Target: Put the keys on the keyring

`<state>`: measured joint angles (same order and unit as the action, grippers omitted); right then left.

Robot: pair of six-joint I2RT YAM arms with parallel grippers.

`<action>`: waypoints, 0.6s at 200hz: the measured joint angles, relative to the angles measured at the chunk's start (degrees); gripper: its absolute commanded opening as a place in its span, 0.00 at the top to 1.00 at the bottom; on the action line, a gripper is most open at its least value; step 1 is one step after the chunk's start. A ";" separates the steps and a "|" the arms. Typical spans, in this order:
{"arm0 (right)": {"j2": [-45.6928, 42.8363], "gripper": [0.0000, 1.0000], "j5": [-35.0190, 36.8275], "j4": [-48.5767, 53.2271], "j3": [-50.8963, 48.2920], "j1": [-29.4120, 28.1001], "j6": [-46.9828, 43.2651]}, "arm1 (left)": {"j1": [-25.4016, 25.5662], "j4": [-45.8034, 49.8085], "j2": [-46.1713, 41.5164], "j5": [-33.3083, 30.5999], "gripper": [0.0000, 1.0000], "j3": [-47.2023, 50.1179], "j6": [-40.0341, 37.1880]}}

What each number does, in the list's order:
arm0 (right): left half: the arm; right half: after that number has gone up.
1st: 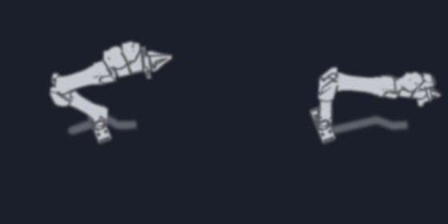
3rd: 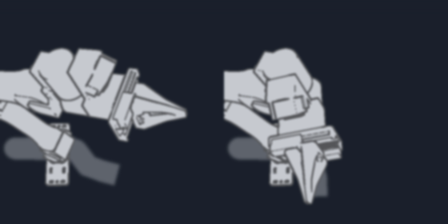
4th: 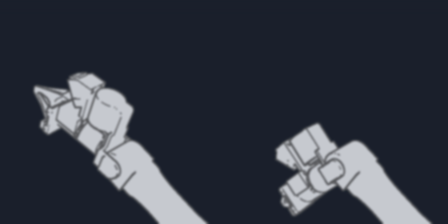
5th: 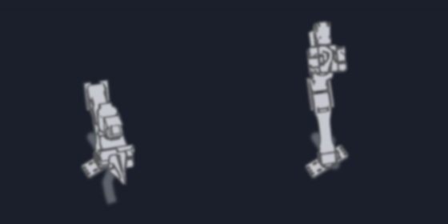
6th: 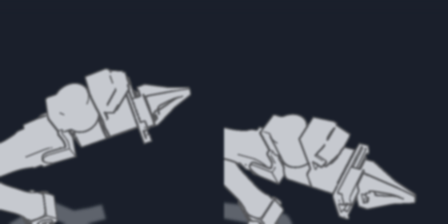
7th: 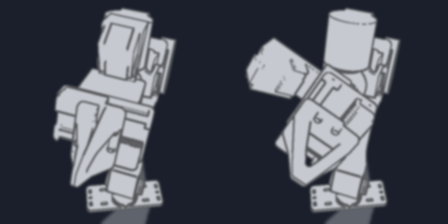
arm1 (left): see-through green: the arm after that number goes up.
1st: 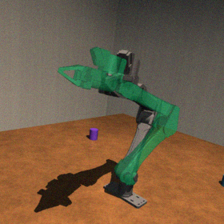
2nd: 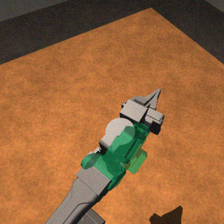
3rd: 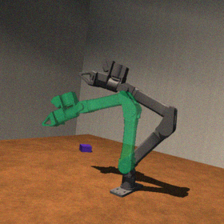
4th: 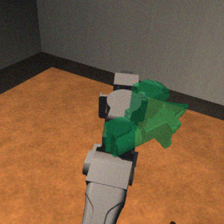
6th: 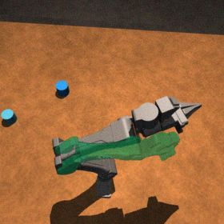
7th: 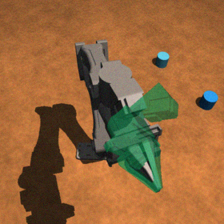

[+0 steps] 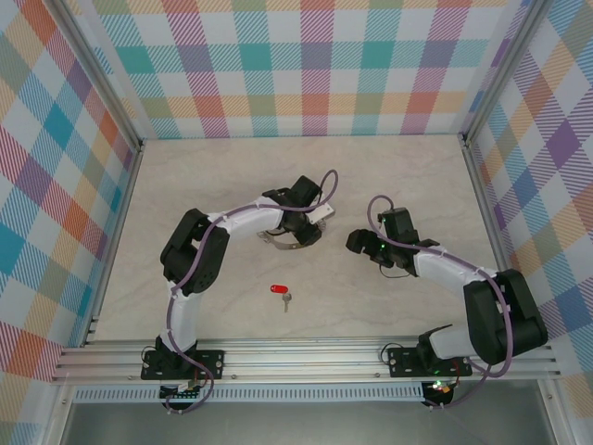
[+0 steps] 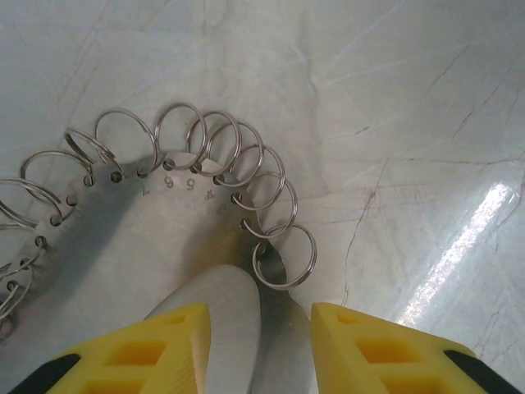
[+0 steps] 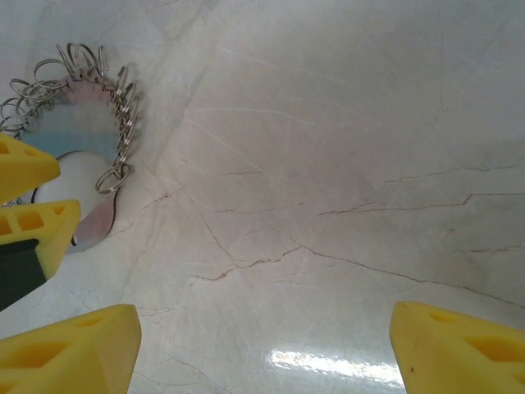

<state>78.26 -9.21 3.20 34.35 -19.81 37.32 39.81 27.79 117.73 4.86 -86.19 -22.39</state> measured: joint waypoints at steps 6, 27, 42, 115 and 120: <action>0.20 0.20 -0.13 -0.28 -0.02 0.07 0.00 | 0.07 -0.31 0.00 0.00 0.63 -0.02 0.00; 0.87 0.20 -0.52 -1.05 -0.02 0.42 0.07 | 0.28 -0.83 0.00 0.07 0.63 -0.02 -0.02; 1.44 0.21 -0.74 -1.44 -0.02 0.59 0.24 | 0.39 -0.96 0.00 0.20 0.64 -0.02 -0.02; 3.02 0.21 -2.25 -3.63 -0.02 1.44 1.14 | 0.94 -1.18 1.25 0.57 0.66 -0.02 -0.02; 3.04 0.21 -2.34 -3.72 -0.02 1.49 1.22 | 0.94 -1.18 1.38 0.63 0.66 -0.02 -0.02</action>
<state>81.30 -11.55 -0.51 34.33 -18.33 38.54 40.75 26.61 119.11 5.50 -86.21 -22.41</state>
